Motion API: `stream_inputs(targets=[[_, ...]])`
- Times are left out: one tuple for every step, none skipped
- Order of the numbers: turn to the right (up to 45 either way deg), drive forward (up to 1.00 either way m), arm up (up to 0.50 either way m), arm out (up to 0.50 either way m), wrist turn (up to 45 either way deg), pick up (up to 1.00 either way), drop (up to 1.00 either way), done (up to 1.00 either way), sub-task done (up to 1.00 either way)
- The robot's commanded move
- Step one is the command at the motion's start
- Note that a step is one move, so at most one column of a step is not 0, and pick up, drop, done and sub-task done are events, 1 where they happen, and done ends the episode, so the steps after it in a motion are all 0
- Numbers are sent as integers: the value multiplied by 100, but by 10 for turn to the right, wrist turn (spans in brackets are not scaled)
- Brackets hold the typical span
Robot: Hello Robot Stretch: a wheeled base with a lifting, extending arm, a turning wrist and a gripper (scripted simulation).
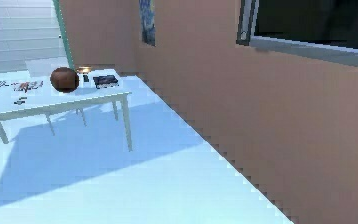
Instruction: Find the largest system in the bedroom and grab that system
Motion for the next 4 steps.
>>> stream_inputs(targets=[[0, 0, 0, 0, 30, 0, 0, 0, 0], [0, 0, -24, 0, 0, 0, 0, 0, 0], [0, 0, 0, 0, 0, 100, 0, 0, 0], [0, 0, 10, 0, 0, 0, 0, 0, 0]])
